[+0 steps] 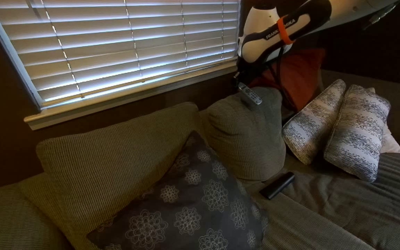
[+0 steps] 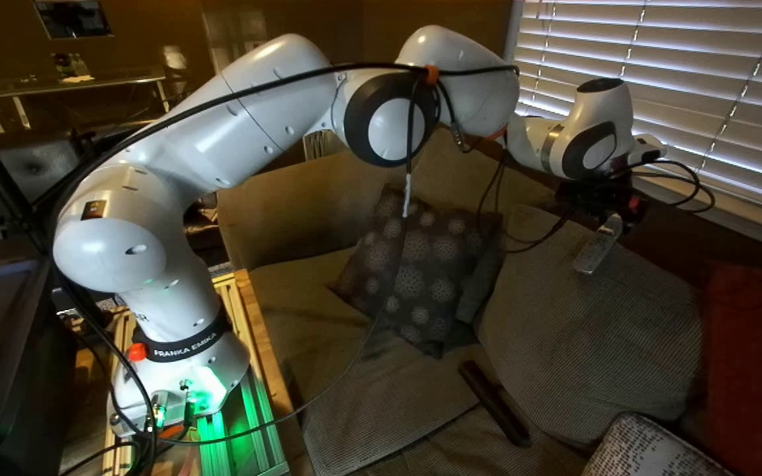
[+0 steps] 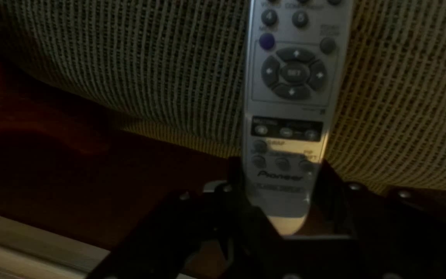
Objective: Pick up an object and put it on another position
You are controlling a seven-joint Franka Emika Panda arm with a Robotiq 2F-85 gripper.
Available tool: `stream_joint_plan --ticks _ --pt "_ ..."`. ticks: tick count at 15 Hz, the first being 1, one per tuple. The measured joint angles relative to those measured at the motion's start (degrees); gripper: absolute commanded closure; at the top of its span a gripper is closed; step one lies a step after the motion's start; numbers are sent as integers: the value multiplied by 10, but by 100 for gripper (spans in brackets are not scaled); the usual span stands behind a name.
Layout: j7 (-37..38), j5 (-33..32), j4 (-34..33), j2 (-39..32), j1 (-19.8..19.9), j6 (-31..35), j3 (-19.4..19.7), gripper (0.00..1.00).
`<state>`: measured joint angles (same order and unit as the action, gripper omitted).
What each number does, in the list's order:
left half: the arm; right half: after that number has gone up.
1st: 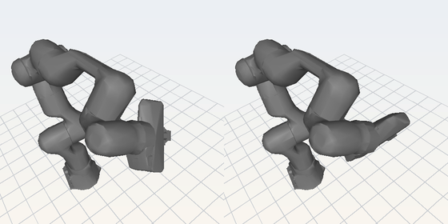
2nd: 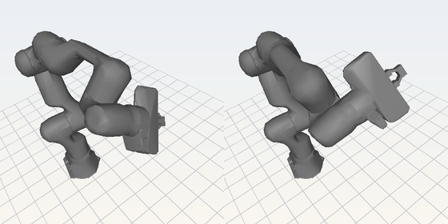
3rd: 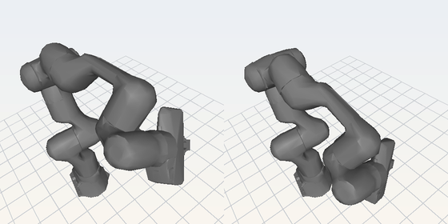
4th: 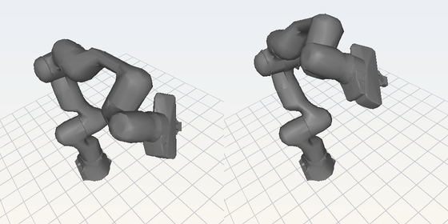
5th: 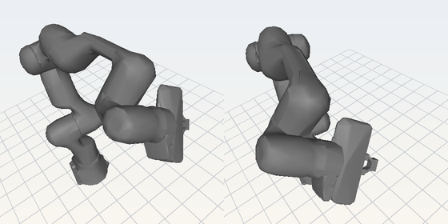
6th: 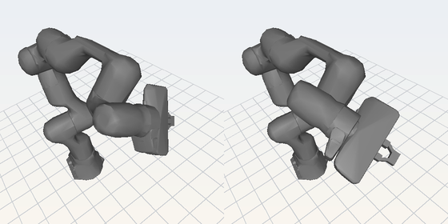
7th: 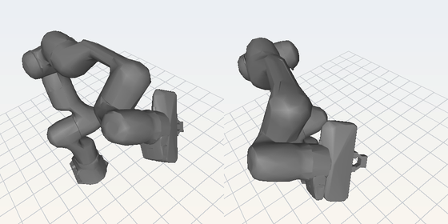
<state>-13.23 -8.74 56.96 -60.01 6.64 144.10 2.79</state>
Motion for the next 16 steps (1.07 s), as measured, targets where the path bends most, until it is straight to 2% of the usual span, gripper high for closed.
stream_joint_plan --ticks 6,16 --pt "-2 0 -66 -56 1 5 -2 79" --pt "8 10 -138 -114 2 70 -12 79"
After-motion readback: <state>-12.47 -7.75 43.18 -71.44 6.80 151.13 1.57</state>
